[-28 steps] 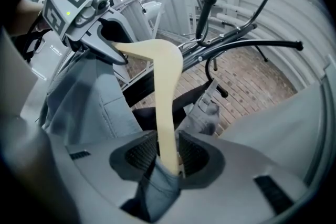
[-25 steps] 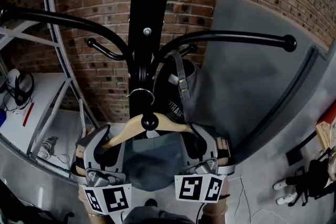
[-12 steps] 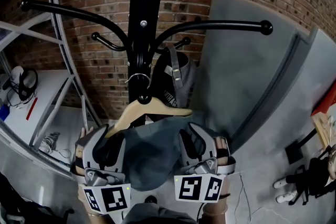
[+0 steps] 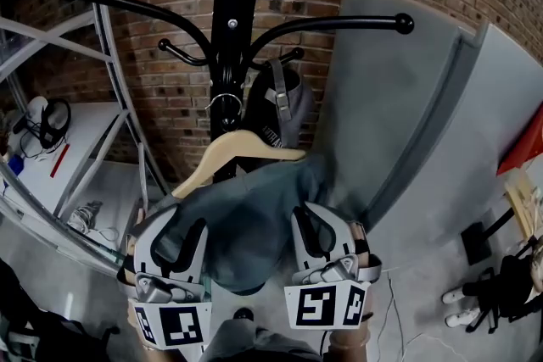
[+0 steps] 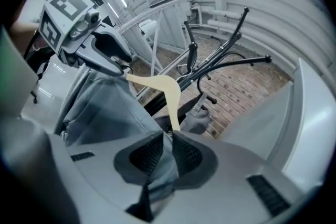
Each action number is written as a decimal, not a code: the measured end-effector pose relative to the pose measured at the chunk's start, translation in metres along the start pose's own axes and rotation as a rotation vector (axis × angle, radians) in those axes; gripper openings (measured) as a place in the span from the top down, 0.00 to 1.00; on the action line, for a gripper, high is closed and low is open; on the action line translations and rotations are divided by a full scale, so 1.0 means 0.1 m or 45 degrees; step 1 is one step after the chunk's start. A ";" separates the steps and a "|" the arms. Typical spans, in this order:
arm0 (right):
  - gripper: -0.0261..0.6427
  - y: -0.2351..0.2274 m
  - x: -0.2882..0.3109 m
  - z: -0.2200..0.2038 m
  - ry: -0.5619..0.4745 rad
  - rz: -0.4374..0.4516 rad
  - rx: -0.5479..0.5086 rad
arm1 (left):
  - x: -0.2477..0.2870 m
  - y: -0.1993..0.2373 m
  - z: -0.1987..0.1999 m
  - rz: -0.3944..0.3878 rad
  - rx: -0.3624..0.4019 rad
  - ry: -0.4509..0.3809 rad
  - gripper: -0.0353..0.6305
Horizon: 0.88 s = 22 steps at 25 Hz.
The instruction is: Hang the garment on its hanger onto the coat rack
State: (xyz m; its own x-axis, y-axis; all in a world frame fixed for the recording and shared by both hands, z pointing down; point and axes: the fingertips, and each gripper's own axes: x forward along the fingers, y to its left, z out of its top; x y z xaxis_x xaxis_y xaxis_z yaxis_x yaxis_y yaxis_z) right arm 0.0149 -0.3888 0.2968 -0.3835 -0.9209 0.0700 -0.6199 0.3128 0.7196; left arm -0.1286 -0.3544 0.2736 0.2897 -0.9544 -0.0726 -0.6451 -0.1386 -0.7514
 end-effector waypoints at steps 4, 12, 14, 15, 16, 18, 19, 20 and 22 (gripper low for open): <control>0.87 0.02 -0.18 0.02 -0.003 0.024 0.003 | -0.15 -0.09 0.08 -0.037 -0.029 0.011 0.68; 0.87 0.10 -0.47 0.11 -0.045 0.040 -0.058 | -0.44 -0.09 0.26 -0.013 -0.009 -0.007 0.88; 0.88 0.14 -0.52 0.16 -0.068 0.046 -0.088 | -0.50 -0.07 0.26 -0.003 -0.023 -0.011 0.91; 0.88 0.16 -0.53 0.18 -0.078 0.048 -0.100 | -0.52 -0.06 0.25 0.000 -0.030 -0.011 0.92; 0.89 0.18 -0.55 0.20 -0.086 0.050 -0.111 | -0.54 -0.06 0.25 -0.001 -0.036 -0.009 0.94; 0.89 0.20 -0.57 0.22 -0.096 0.056 -0.123 | -0.55 -0.08 0.24 -0.011 -0.043 -0.006 0.94; 0.90 0.21 -0.58 0.23 -0.099 0.059 -0.122 | -0.56 -0.10 0.23 -0.018 -0.042 -0.001 0.94; 0.90 0.21 -0.60 0.23 -0.101 0.061 -0.118 | -0.56 -0.11 0.23 -0.022 -0.039 0.002 0.94; 0.91 0.23 -0.62 0.23 -0.108 0.062 -0.110 | -0.58 -0.12 0.24 -0.016 -0.036 -0.005 0.94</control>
State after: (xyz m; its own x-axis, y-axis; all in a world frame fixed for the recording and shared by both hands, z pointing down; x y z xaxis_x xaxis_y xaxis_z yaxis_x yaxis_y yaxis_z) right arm 0.0083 -0.3191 0.2930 -0.4707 -0.8808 0.0502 -0.5391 0.3322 0.7739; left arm -0.1207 -0.2911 0.2712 0.3007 -0.9514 -0.0660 -0.6611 -0.1581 -0.7335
